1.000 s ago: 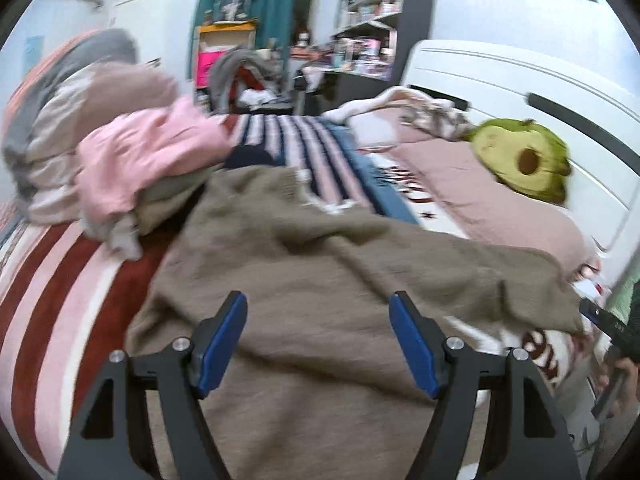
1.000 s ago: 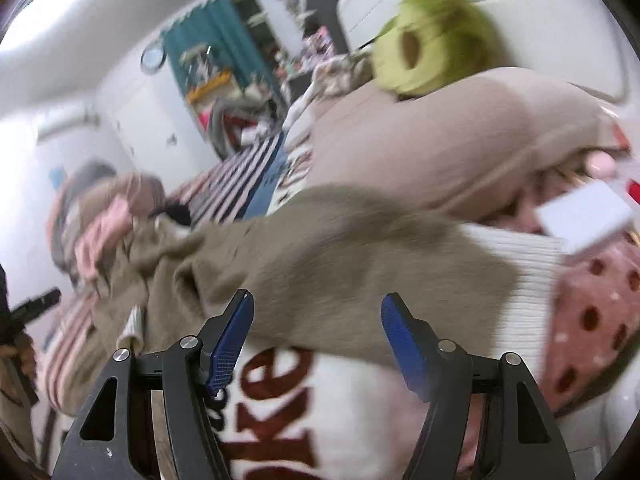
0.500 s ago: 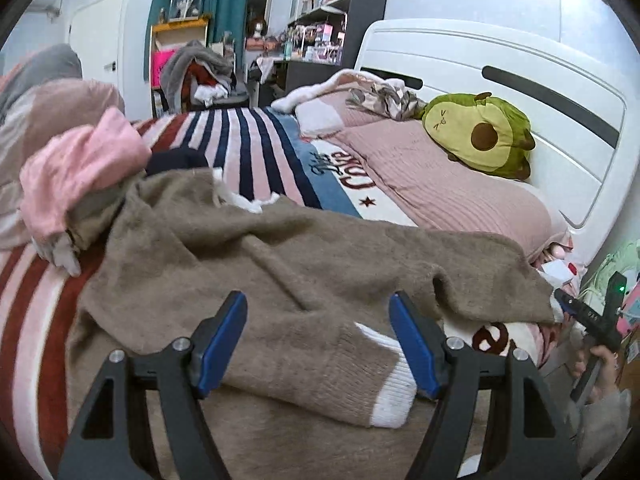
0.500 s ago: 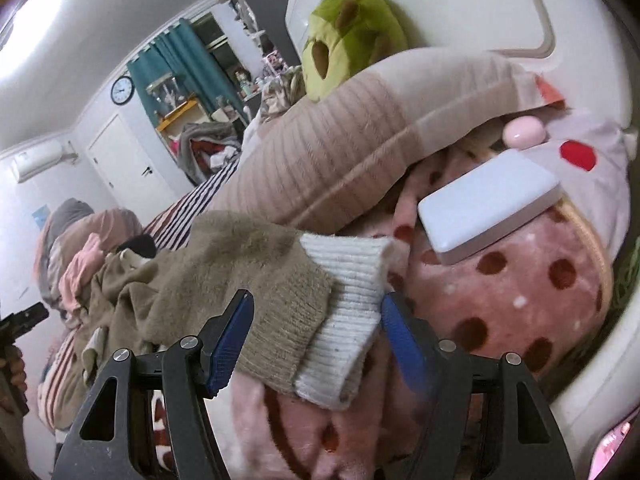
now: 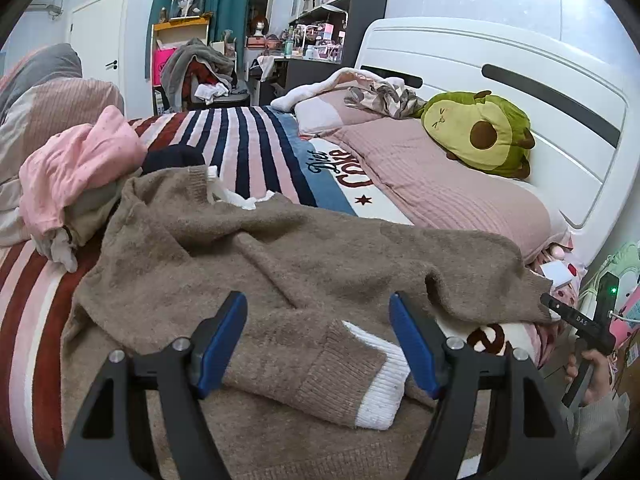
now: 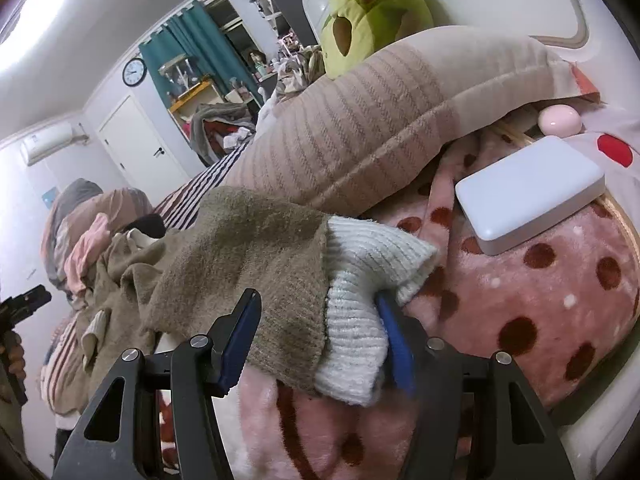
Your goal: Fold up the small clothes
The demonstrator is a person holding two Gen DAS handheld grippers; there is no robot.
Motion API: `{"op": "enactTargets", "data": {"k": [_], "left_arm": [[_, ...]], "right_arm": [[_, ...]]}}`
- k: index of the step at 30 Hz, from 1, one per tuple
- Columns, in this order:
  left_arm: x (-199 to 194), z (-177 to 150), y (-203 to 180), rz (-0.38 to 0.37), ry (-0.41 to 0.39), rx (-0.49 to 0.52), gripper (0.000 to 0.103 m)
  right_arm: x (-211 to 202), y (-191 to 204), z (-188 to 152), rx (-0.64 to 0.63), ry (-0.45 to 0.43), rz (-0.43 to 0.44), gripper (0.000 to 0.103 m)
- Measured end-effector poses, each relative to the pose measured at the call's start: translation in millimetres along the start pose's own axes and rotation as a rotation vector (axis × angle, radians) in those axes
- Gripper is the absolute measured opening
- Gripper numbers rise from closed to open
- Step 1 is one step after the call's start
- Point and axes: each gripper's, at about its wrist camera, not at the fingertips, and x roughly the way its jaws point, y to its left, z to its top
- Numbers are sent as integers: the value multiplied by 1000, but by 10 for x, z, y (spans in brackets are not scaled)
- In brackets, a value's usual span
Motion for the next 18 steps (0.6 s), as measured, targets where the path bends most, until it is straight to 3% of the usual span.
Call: {"op": "enactTargets", "data": {"k": [2,3,11,18], "left_arm": [[-1,-16,2,-1,0,-3,70],[-4,-24,7,1,-2,-4,70],[-87,-46,96,-23,-36,-37,70],[-294,-68,263,-38,-87,-68,70]], "right_arm": [[20,5,0,0,5,-24,28],[33,-4,5,6,5,-40,10],[-86,138,88,25,-22,39,7],[-254,662,204,-19,-63,126,6]]}}
